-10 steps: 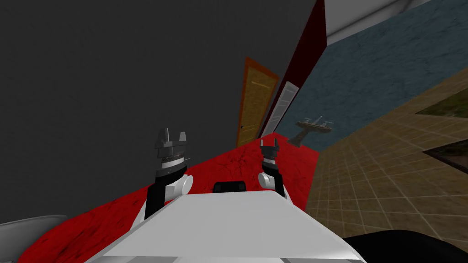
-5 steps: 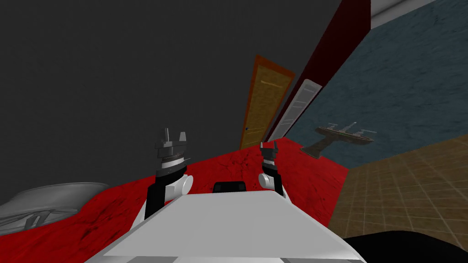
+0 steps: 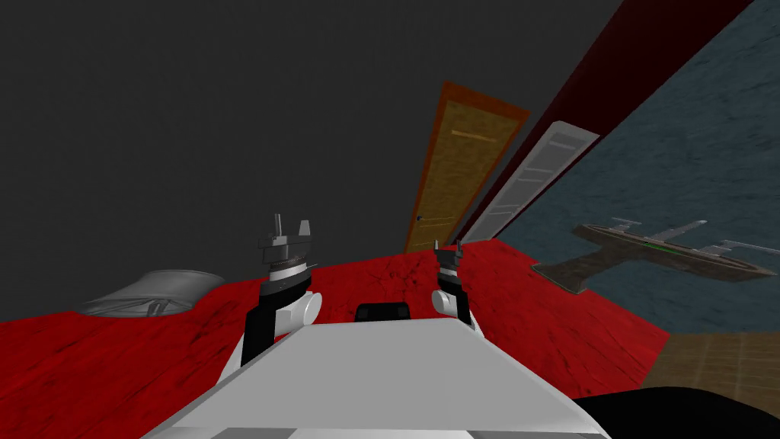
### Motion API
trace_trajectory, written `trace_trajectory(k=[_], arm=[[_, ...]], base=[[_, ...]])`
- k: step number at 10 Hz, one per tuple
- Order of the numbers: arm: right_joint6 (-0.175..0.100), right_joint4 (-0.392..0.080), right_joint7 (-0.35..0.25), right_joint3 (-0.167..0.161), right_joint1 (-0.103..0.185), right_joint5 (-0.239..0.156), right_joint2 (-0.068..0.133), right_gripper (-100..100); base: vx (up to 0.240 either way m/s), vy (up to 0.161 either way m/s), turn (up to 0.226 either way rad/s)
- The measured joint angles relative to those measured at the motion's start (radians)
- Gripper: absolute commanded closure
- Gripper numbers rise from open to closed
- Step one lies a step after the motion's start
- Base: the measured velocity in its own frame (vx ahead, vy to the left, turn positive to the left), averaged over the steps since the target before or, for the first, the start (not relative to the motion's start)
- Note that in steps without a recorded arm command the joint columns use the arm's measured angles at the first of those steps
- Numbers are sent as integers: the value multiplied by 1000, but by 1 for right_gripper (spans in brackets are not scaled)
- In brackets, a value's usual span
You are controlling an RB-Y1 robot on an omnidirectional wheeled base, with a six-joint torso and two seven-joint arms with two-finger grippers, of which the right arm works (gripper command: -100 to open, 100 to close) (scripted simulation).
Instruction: Pull the door open
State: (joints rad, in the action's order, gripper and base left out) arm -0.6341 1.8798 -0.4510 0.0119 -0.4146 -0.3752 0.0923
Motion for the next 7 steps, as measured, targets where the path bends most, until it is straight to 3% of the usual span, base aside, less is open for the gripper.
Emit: trace_trajectory(k=[7], arm=[[-40,-158,-107,34,38,-100,30,-100]], base=[[39,-129,230]])
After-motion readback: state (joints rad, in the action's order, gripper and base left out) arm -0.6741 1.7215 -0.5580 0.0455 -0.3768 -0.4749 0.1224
